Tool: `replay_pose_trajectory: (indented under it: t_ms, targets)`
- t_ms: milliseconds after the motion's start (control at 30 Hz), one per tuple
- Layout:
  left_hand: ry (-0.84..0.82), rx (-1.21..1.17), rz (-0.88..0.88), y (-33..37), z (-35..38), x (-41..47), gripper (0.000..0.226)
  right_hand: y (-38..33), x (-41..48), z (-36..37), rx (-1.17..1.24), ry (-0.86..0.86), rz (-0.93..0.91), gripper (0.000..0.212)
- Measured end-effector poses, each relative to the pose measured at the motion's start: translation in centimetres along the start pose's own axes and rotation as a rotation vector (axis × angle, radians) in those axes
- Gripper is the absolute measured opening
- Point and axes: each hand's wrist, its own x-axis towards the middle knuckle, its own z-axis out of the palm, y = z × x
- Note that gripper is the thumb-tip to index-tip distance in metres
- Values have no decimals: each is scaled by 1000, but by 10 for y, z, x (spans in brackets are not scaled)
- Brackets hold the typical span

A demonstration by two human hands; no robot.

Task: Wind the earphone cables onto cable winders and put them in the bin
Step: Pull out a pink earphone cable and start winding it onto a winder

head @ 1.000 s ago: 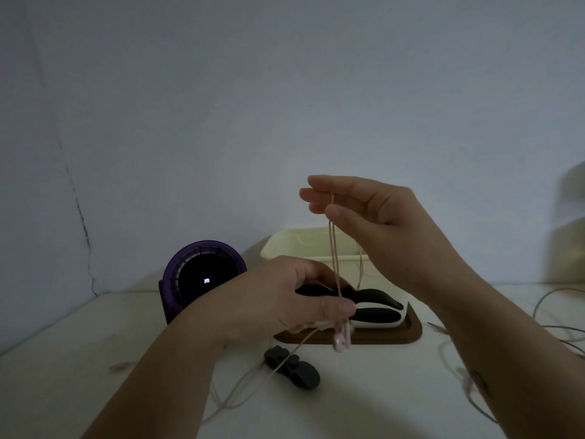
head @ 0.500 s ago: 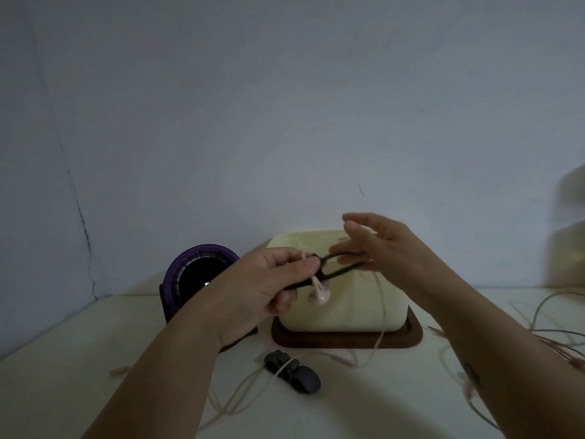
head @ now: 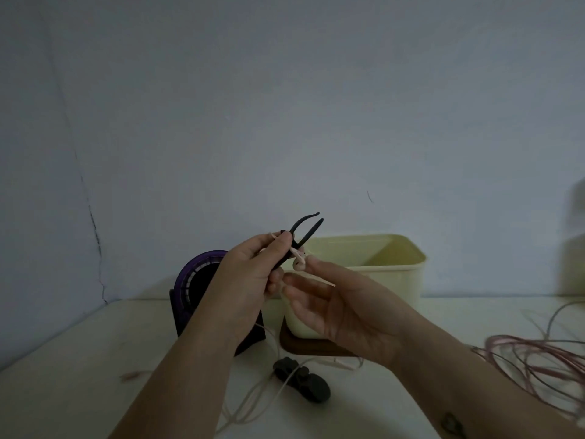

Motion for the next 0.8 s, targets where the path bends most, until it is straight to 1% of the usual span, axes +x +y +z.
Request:
replay_pose_trajectory:
  t_ms: [67,133,200,267,367,567,767,800]
  targets:
    - [-5,27,32,-1,0,0,32,0,2,-1,75,-2,-37,15]
    - [10,42,44,-4,2,1,29,-1,3,-4,75,3,-91,29]
    - [20,44,51,-5,5,2,23,-1,4,-5,58,10,-133,38]
    - [25,38,55,-7,7,2,22,0,5,-5,44,28,-161,38]
    - [43,30,59,-8,10,2,27,2,5,-4,38,49,-203,40]
    - [67,74,85,-12,12,3,19,3,4,-3,-14,85,-269,29]
    - [81,68,83,-12,14,1,20,2,3,-3,-5,115,-283,14]
    - [82,71,80,-12,14,1,20,3,3,-2,7,114,-280,15]
